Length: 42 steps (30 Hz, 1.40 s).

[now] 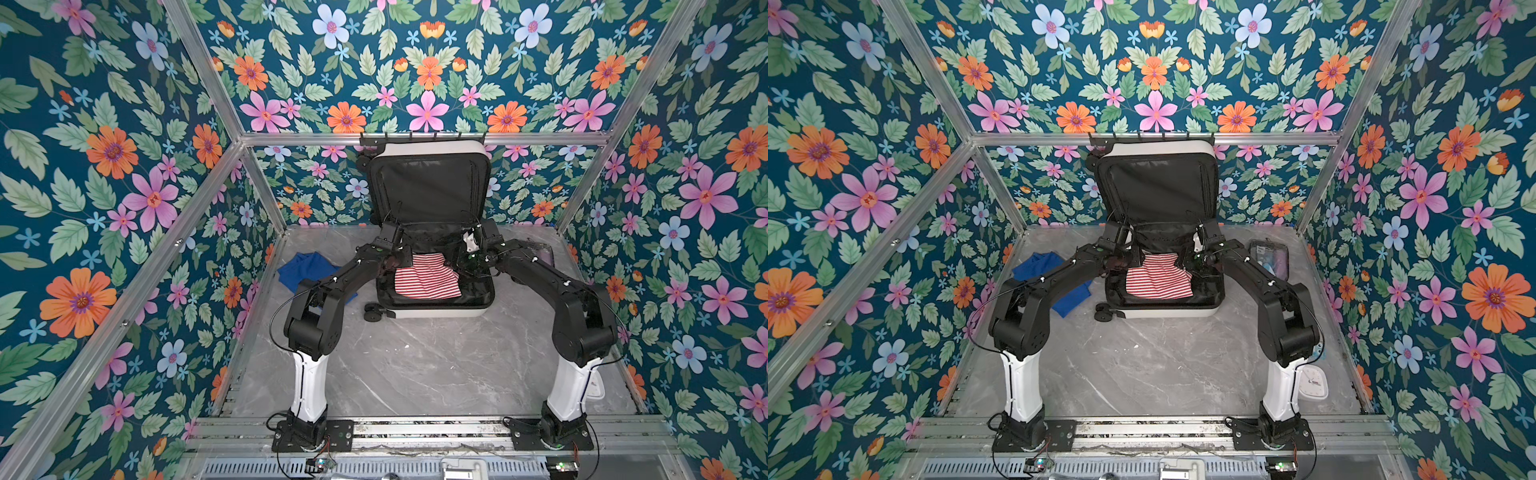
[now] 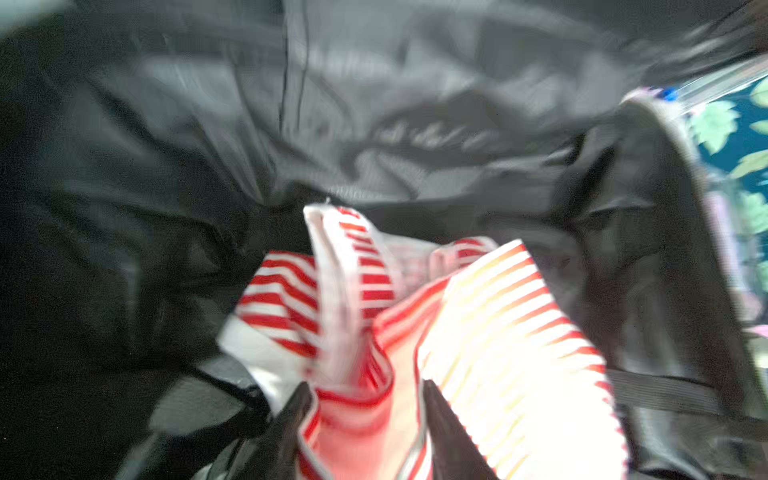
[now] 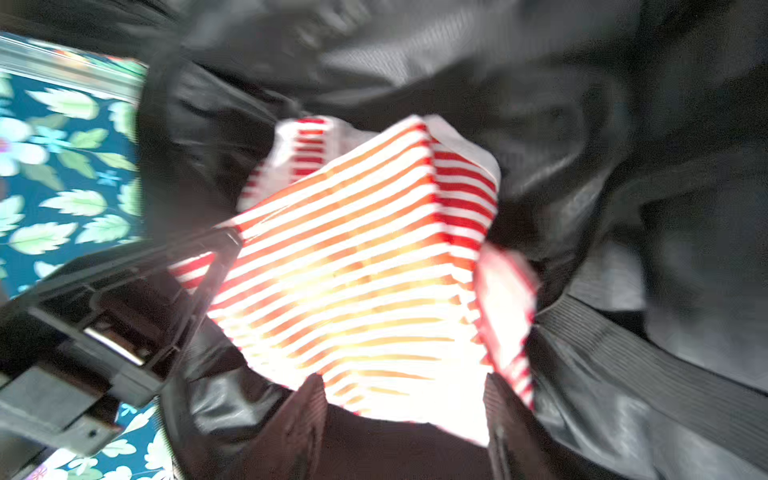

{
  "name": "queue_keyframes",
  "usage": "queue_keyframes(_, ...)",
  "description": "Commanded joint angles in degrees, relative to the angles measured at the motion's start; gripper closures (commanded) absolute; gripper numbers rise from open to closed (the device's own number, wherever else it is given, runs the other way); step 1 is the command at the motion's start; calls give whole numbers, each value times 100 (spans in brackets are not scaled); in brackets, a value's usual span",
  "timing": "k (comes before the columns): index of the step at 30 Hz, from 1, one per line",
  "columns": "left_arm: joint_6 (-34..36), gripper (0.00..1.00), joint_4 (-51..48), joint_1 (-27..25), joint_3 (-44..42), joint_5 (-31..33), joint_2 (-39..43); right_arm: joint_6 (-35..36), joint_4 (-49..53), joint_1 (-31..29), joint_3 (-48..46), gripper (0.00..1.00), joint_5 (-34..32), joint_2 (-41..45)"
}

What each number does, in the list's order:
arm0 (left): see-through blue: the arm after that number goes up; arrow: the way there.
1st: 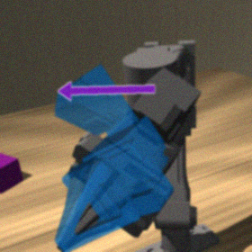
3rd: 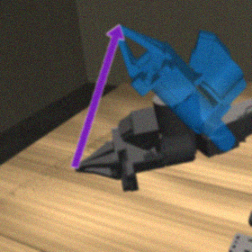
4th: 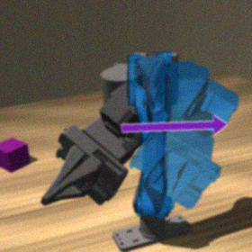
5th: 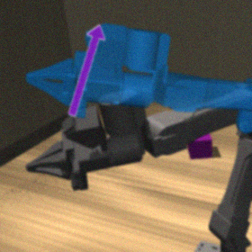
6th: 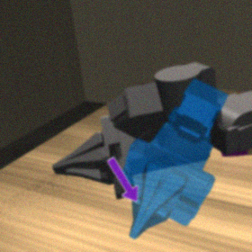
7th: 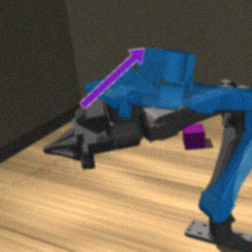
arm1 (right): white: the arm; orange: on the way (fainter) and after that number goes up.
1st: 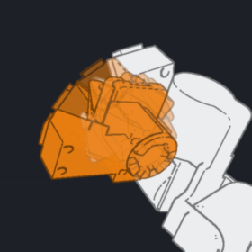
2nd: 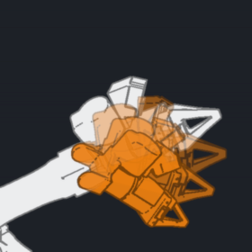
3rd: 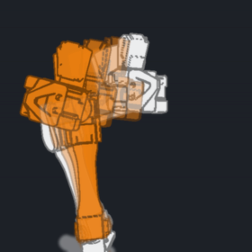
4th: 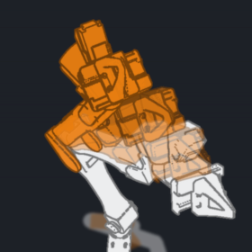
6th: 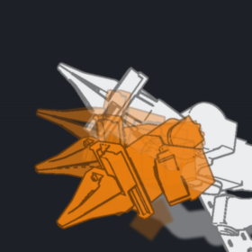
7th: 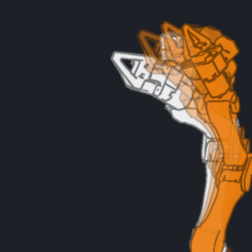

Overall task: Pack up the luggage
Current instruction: 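Lift the striped shirt with both grippers and lower it into the suitcase, then open both grippers and draw both arms back from the suitcase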

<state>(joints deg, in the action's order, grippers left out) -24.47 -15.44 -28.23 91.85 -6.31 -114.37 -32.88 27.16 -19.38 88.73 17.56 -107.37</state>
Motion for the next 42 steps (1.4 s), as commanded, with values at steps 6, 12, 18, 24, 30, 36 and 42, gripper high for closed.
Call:
queue_keyframes(6,361,44,-204,36,-29,414,652,286,341,-2,9,32,-428,645)
queue_keyframes(12,444,23,-319,114,-182,589,954,392,380,4,-74,30,-401,1175)
queue_keyframes(18,409,27,15,151,-709,756,1672,603,513,-7,-152,28,-398,1838)
queue_keyframes(24,585,27,421,226,-1810,1518,3065,956,512,33,-512,1,-665,2538)
queue_keyframes(30,518,0,1066,539,-3212,2331,4758,807,-54,265,-1060,1,-473,3047)
queue_keyframes(36,341,0,731,1147,-3468,2422,5414,468,-205,298,-1412,0,-370,3218)
queue_keyframes(42,-74,6,310,2125,-3617,1693,5273,75,41,476,-1572,1,-145,3182)
